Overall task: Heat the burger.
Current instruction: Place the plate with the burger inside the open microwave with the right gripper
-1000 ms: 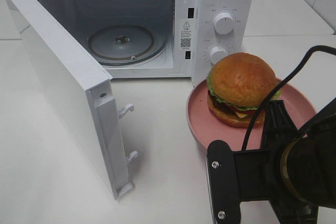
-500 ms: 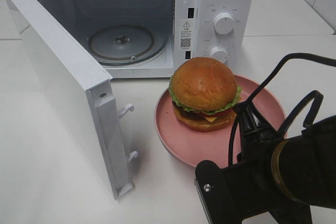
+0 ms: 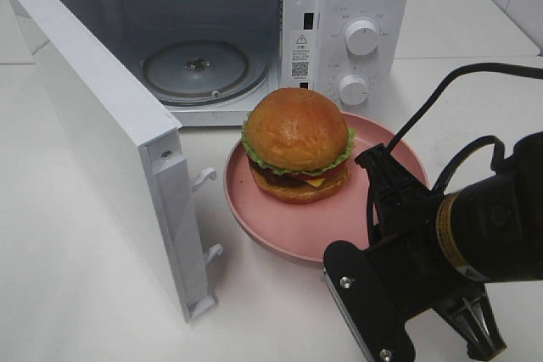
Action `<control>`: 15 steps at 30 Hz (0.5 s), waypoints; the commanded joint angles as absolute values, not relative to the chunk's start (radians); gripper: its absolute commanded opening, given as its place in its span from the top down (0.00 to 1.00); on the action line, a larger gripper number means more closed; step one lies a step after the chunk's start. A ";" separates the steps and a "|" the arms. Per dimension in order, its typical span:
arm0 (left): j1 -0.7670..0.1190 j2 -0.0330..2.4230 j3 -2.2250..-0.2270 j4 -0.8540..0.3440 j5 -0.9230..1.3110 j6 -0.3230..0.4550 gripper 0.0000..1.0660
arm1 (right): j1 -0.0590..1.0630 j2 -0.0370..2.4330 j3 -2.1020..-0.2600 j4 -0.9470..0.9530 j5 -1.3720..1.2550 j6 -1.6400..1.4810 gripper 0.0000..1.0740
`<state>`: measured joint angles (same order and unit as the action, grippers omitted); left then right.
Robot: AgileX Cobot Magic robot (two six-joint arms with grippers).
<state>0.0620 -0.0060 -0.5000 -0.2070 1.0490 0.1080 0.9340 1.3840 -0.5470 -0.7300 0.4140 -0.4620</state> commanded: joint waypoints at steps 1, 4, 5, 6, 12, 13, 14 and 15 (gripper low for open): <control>0.067 -0.030 -0.498 -0.210 1.035 0.104 0.04 | 0.912 1.374 -0.552 -0.740 0.347 -0.526 1.00; 0.067 -0.030 -0.498 -0.210 1.035 0.104 0.04 | 0.867 1.374 -0.566 -0.645 0.305 -0.680 1.00; 0.067 -0.030 -0.498 -0.210 1.035 0.104 0.04 | 0.854 1.374 -0.574 -0.615 0.301 -0.724 1.00; 0.067 -0.030 -0.498 -0.210 1.035 0.104 0.04 | 0.854 1.374 -0.574 -0.615 0.301 -0.724 1.00; 0.067 -0.030 -0.498 -0.210 1.035 0.104 0.04 | 0.768 1.375 -0.628 -0.429 0.304 -1.001 1.00; 0.067 -0.030 -0.498 -0.210 1.035 0.104 0.04 | 0.755 1.375 -0.637 -0.399 0.309 -1.043 1.00; 0.067 -0.030 -0.498 -0.210 1.035 0.104 0.04 | 0.755 1.375 -0.637 -0.399 0.309 -1.043 1.00; 0.067 -0.030 -0.498 -0.210 1.035 0.104 0.04 | 0.737 1.375 -0.649 -0.348 0.322 -1.123 1.00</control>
<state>0.0620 -0.0060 -0.5000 -0.2070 1.0490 0.1080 0.7620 1.3870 -0.6170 -0.4120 0.3540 -1.0000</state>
